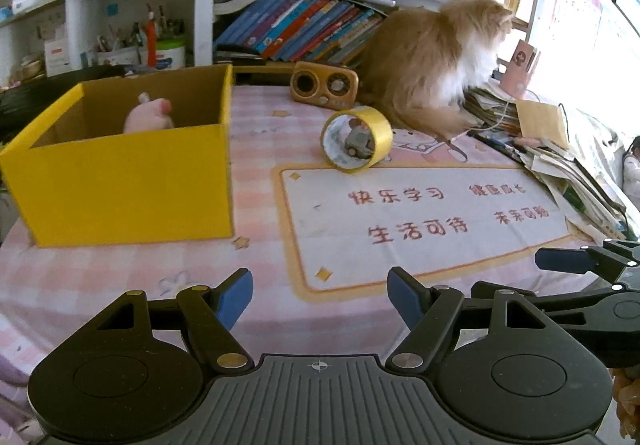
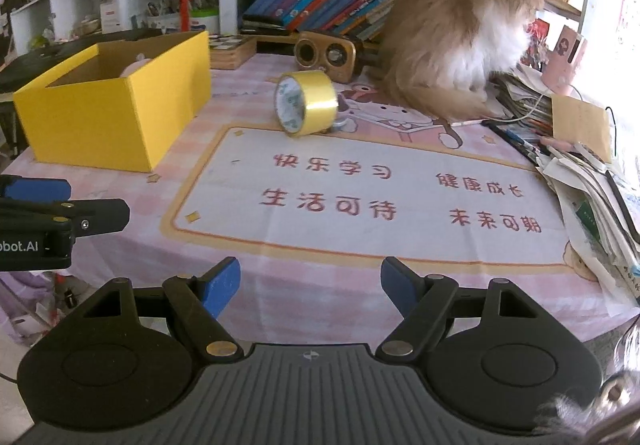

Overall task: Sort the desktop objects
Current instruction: 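Withdraw both open grippers from the yellow box back over the table, then grasp the yellow tape roll with the left gripper while the right approaches the toy car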

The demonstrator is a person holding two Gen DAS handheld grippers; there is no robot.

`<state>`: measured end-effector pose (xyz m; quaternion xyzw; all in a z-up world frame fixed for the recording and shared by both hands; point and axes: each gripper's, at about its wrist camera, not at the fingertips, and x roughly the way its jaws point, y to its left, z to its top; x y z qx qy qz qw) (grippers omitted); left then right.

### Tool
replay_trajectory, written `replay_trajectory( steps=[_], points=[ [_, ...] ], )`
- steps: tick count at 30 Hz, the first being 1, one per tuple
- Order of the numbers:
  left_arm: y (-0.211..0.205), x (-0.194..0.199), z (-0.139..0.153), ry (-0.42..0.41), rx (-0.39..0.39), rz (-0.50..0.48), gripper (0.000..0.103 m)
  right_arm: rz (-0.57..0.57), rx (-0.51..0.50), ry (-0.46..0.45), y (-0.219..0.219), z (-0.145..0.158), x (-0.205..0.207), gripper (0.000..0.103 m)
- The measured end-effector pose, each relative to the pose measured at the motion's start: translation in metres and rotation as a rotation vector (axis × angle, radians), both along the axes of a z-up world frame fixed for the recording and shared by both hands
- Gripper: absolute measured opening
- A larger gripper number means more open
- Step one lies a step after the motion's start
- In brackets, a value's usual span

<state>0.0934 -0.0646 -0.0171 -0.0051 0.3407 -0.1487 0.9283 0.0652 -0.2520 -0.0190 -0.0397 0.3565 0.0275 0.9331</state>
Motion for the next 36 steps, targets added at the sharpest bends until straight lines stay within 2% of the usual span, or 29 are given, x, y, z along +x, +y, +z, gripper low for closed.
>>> replay_trajectory(
  steps=[8,13,23,29,36],
  points=[
    [-0.046,0.035,-0.003,0.004,0.007,-0.039,0.076,-0.038,0.003,0.012,-0.045,-0.003,0.03,0.076],
    [-0.068,0.057,-0.001,-0.006,0.027,-0.031,0.076,-0.066,0.019,0.006,-0.073,-0.003,0.049,0.076],
    [-0.094,0.1,0.006,-0.015,0.05,0.049,0.076,-0.044,0.051,0.015,-0.106,-0.007,0.087,0.078],
    [-0.109,0.137,0.009,-0.01,0.021,0.115,0.076,-0.013,0.061,0.016,-0.116,-0.009,0.109,0.078],
    [-0.133,0.174,-0.001,0.021,0.022,0.136,0.076,-0.001,0.059,0.018,-0.128,-0.011,0.129,0.078]
  ],
)
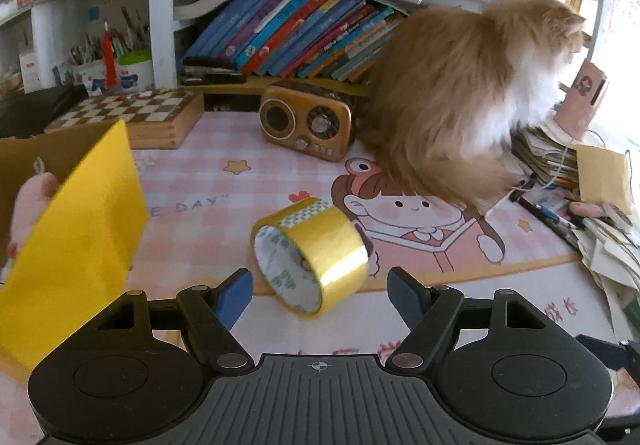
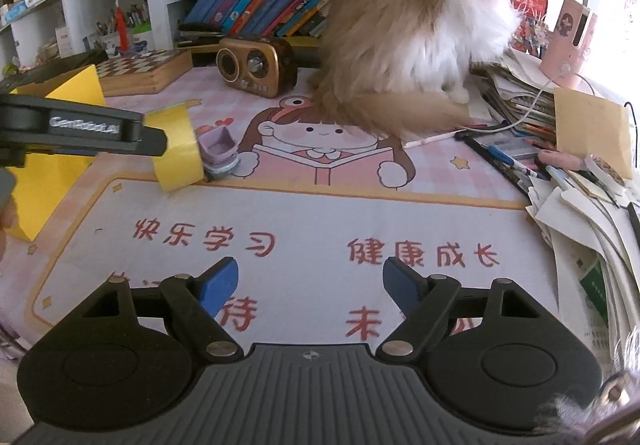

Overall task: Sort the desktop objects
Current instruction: 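Grasp the yellow tape roll with the left gripper while the right approaches the toy car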

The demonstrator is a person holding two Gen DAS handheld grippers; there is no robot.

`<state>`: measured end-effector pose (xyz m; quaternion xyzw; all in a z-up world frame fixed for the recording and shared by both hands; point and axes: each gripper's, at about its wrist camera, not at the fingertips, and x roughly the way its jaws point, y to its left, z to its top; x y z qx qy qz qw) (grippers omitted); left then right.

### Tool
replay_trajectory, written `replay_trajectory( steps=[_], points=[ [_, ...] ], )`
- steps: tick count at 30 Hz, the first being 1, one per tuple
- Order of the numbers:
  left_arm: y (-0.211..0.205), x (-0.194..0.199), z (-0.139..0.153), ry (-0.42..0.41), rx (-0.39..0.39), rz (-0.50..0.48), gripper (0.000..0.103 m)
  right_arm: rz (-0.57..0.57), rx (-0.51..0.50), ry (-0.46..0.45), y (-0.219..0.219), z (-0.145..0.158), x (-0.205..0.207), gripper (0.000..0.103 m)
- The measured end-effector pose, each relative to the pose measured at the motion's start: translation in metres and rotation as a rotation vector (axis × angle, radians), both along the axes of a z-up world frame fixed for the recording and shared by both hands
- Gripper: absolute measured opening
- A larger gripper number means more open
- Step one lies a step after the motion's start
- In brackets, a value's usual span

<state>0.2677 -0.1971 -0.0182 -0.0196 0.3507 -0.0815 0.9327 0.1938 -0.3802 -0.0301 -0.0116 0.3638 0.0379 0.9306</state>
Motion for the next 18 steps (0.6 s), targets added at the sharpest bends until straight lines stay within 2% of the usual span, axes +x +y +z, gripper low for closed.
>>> replay_trajectory(
  steps=[4,9,13,15,16,17,18],
  points=[
    [-0.01,0.018,-0.009,0.033,0.005,0.04,0.076,-0.008,-0.002,0.005,-0.007,-0.001,0.008,0.078],
    [-0.015,0.037,-0.019,0.083,0.002,0.137,0.076,-0.004,0.002,0.014,-0.013,-0.003,0.017,0.078],
    [-0.013,0.04,-0.021,0.08,0.014,0.15,0.076,0.01,0.012,0.024,-0.011,-0.006,0.024,0.078],
    [-0.009,0.038,-0.019,0.069,0.011,0.144,0.062,0.022,0.017,0.025,-0.009,-0.007,0.027,0.078],
    [-0.007,0.038,-0.019,0.07,0.007,0.135,0.047,0.027,0.02,0.027,-0.008,-0.008,0.029,0.078],
    [-0.006,0.038,-0.018,0.076,0.013,0.13,0.04,0.034,0.025,0.029,-0.007,-0.009,0.031,0.078],
    [-0.004,0.038,-0.018,0.075,0.022,0.125,0.04,0.041,0.028,0.031,-0.005,-0.01,0.033,0.078]
  ],
)
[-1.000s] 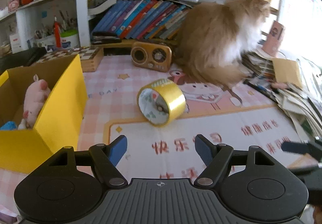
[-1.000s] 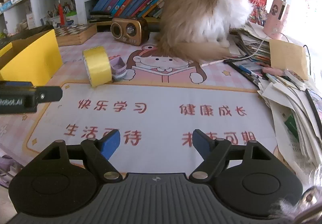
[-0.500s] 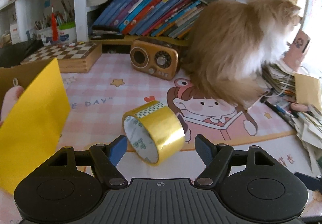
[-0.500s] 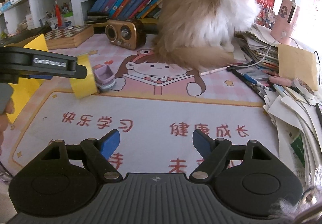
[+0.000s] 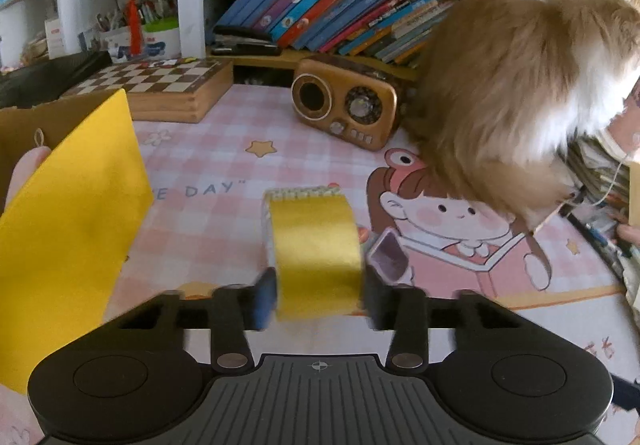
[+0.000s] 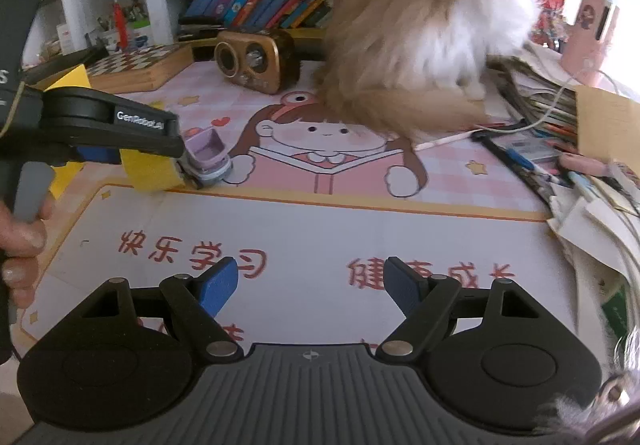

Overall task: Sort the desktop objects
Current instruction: 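Grasp the yellow tape roll with the left gripper while the right approaches the toy car, then grasp the lavender toy car with the right gripper while the left lifts the tape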

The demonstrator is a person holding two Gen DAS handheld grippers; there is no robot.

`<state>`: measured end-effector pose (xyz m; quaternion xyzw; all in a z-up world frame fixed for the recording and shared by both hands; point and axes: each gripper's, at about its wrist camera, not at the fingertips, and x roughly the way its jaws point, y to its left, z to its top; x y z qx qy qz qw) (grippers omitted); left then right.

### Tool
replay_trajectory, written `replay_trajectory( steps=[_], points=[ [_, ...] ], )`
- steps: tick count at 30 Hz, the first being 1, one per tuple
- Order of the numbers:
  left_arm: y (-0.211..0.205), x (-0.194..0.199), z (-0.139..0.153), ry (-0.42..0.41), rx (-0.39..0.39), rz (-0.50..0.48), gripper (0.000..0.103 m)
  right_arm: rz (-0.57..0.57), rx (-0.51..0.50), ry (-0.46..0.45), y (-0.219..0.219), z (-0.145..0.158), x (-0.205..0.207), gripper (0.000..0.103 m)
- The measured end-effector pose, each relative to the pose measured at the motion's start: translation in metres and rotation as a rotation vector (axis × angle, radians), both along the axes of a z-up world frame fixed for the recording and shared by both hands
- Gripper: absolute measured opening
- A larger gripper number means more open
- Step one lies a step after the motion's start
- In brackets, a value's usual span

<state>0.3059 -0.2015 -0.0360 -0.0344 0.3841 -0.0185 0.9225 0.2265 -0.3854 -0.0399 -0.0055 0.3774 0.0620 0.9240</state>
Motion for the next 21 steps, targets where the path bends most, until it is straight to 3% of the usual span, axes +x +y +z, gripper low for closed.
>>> replay_trajectory(
  steps=[10,21],
  points=[
    [0.019,-0.02,0.013,-0.05,0.067,-0.069,0.039,0.064,0.025,0.005,0.014,-0.003,0.017,0.078],
    [0.057,-0.064,0.037,-0.089,0.008,-0.065,0.039,0.182,0.016,-0.03,0.046,-0.01,0.053,0.08]
  ],
)
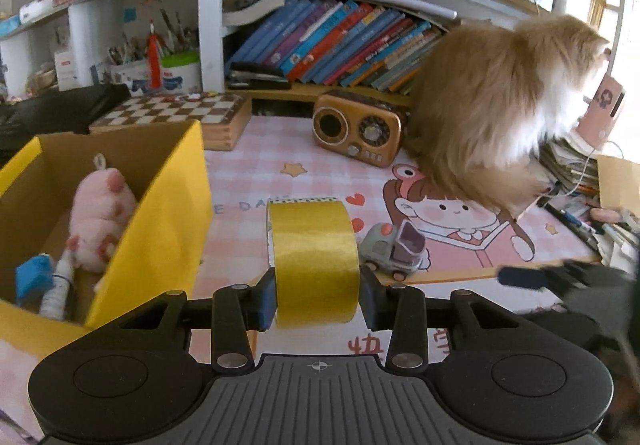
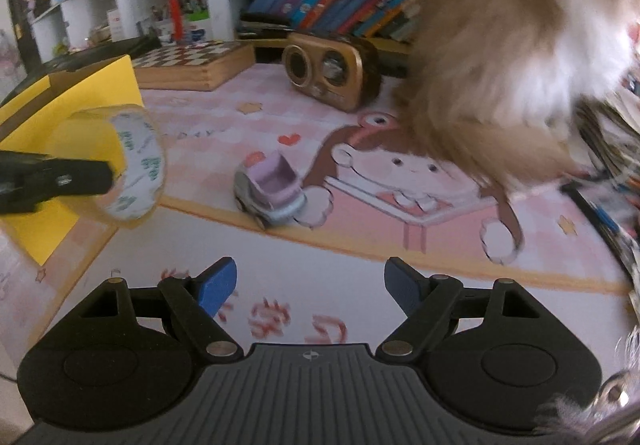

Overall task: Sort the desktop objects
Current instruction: 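Grasp the lavender toy car with the right gripper while the left lifts the tape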

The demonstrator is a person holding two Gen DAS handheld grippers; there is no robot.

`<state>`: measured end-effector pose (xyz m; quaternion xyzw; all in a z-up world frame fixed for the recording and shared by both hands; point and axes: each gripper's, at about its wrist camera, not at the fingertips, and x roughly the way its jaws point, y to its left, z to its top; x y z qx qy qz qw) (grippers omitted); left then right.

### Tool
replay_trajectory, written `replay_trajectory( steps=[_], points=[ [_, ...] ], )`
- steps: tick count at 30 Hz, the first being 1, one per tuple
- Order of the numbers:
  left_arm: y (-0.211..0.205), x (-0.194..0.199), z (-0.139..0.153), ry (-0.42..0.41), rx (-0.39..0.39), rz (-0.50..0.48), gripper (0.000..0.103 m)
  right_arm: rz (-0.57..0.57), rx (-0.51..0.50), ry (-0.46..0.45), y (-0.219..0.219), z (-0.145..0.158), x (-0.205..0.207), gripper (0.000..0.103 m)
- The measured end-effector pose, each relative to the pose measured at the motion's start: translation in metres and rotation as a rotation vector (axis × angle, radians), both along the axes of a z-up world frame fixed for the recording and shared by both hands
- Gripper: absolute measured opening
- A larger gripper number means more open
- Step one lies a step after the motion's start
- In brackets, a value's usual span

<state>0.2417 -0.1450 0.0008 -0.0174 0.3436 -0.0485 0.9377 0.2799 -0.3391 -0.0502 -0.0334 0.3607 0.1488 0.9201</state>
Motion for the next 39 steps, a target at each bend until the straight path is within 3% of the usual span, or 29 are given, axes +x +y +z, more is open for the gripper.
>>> replay_trajectory(
  steps=[7,27,29,32,39],
  points=[
    [0.011,-0.016,0.005,0.004,0.007,0.015,0.039,0.074,-0.027,-0.028,0.026,-0.009,0.029,0.081],
    [0.01,-0.03,0.002,0.004,-0.016,-0.004,0.035,0.154,-0.058,-0.047,0.056,-0.029,0.079,0.078],
    [0.01,-0.03,0.001,0.007,-0.017,0.003,0.035,0.156,-0.057,-0.041,0.056,-0.031,0.081,0.073],
    [0.009,-0.031,0.003,0.001,-0.017,0.007,0.035,0.178,-0.027,-0.03,0.053,-0.031,0.082,0.054],
    [0.006,-0.033,0.006,-0.018,-0.018,-0.004,0.035,0.181,-0.014,-0.028,0.047,-0.024,0.075,0.052]
  ],
)
